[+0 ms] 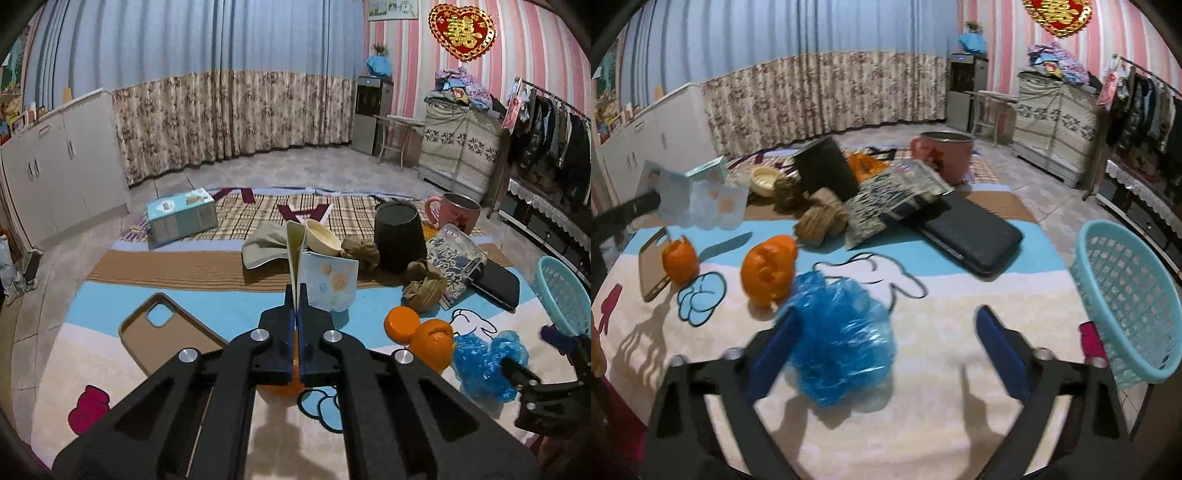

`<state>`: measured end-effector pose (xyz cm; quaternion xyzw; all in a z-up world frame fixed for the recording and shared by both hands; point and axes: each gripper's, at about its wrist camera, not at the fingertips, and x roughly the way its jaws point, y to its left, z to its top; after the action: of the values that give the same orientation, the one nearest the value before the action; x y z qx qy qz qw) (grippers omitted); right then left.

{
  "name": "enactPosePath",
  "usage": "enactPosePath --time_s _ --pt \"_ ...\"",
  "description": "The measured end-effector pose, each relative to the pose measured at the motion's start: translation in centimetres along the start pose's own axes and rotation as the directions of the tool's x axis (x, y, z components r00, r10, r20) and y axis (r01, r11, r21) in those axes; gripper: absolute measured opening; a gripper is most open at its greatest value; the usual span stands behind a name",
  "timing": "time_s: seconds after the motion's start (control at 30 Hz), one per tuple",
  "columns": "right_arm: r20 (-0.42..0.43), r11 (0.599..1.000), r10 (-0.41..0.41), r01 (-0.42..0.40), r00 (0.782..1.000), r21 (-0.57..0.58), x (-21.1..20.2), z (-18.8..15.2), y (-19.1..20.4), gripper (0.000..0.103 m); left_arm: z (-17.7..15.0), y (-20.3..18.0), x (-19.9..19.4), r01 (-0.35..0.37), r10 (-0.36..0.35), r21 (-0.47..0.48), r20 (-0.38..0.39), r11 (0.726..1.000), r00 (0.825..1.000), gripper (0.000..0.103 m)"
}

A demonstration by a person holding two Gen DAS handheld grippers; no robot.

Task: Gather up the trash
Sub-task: 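Grasp the blue plastic bag with the right gripper while the left gripper grasps a paper wrapper, then carry both items to the blue basket and open both grippers to drop them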

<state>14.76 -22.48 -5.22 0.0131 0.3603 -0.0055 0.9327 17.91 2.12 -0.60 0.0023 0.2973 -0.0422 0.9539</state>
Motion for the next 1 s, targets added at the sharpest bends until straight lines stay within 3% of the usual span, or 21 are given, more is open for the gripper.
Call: enactPosePath --time_s 0.13,0.2,0.27,0.4,0.6,0.77,1.0 --pt "-0.021 0.998 0.057 -0.057 0.998 -0.016 0.2 -0.1 0.7 0.056 -0.2 -0.3 -1.3 -0.015 0.014 0.027 0.036 1.0 0.999 0.0" --pt "-0.022 0.996 0.084 -0.084 0.996 -0.029 0.1 -0.2 1.0 0.037 -0.3 -0.4 -1.6 -0.023 0.021 0.033 0.041 0.999 0.999 0.0" --pt "-0.018 0.993 0.107 -0.108 0.994 -0.038 -0.1 -0.1 1.2 0.026 -0.2 -0.5 -1.9 -0.023 0.021 0.036 0.045 0.999 0.999 0.0" --pt "0.029 0.992 0.114 -0.112 0.993 -0.051 -1.3 0.1 0.8 0.015 0.2 -0.9 -3.1 -0.039 0.034 0.055 0.079 0.998 0.996 0.0" --pt "0.172 0.997 0.079 -0.08 0.982 0.0 -6.0 1.3 -2.8 0.014 1.5 -3.0 -5.5 -0.028 0.018 0.088 0.109 0.996 0.994 0.0" --pt "0.272 0.995 -0.011 -0.016 0.962 0.099 -10.7 1.9 -9.5 0.014 2.9 -8.0 -8.1 0.031 -0.058 0.163 0.159 0.986 0.986 0.0" --pt "0.247 0.951 -0.225 0.157 0.942 0.268 -14.3 0.9 -22.1 0.014 3.5 -18.2 -8.7 0.203 -0.245 0.239 0.162 0.95 0.956 0.0"
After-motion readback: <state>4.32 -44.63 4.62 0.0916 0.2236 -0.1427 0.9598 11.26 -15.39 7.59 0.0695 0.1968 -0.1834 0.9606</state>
